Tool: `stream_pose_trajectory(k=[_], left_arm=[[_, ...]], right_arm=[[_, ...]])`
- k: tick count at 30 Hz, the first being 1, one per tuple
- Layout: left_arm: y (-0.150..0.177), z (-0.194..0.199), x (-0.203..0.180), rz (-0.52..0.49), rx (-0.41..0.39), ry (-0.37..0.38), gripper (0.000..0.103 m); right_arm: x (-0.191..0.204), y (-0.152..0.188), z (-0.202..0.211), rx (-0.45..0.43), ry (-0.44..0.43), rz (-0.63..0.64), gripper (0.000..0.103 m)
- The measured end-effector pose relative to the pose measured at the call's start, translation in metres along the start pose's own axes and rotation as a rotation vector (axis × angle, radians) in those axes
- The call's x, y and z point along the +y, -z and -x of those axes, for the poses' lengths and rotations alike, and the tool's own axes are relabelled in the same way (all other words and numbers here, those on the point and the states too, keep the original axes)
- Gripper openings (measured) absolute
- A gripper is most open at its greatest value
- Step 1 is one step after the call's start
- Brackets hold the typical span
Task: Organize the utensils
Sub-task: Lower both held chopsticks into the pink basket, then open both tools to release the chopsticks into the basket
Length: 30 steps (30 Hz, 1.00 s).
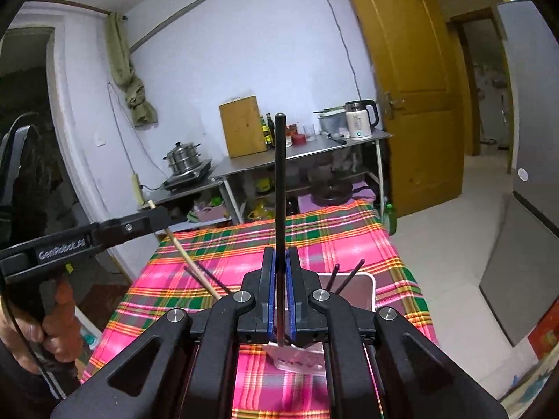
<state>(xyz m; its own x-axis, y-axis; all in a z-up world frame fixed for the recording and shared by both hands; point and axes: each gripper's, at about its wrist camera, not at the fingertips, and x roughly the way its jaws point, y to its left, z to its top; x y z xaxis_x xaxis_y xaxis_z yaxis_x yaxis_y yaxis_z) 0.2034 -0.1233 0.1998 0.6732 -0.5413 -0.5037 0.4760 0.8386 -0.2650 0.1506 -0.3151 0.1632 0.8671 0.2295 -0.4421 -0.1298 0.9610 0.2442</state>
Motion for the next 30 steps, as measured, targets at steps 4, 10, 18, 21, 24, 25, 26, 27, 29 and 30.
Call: stream_pose_trajectory(k=[4, 10, 18, 21, 24, 25, 26, 27, 29, 30], left_arm=[[0.000, -0.019, 0.003, 0.009, 0.013, -0.003, 0.005], [0.010, -0.038, 0.009, 0.019, 0.037, 0.000, 0.005], [0.032, -0.057, 0.014, 0.027, 0.104, -0.002, 0.005], [0.040, -0.061, 0.018, 0.035, 0.128, -0.012, 0.006], [0.046, -0.065, 0.019, 0.032, 0.153, -0.016, 0.006], [0.047, -0.066, 0.019, 0.025, 0.159, -0.023, 0.006], [0.049, -0.066, 0.019, 0.020, 0.165, -0.026, 0.006], [0.050, -0.067, 0.018, 0.019, 0.168, -0.028, 0.007], [0.051, -0.063, 0.018, 0.020, 0.166, -0.021, 0.012], [0.051, -0.059, 0.018, 0.021, 0.159, -0.020, 0.017]], right_arm=[[-0.002, 0.006, -0.006, 0.011, 0.013, 0.003, 0.005], [-0.003, 0.015, -0.017, 0.035, 0.034, 0.015, 0.005], [0.001, 0.030, -0.031, 0.083, 0.042, 0.030, 0.005], [-0.002, 0.038, -0.039, 0.109, 0.052, 0.028, 0.005], [-0.006, 0.044, -0.047, 0.135, 0.060, 0.020, 0.005], [-0.007, 0.045, -0.048, 0.143, 0.058, 0.016, 0.005], [-0.007, 0.047, -0.050, 0.153, 0.058, 0.013, 0.006], [-0.008, 0.048, -0.051, 0.161, 0.059, 0.012, 0.006], [-0.009, 0.047, -0.051, 0.175, 0.057, 0.006, 0.006], [-0.009, 0.046, -0.048, 0.170, 0.058, 0.004, 0.006]])
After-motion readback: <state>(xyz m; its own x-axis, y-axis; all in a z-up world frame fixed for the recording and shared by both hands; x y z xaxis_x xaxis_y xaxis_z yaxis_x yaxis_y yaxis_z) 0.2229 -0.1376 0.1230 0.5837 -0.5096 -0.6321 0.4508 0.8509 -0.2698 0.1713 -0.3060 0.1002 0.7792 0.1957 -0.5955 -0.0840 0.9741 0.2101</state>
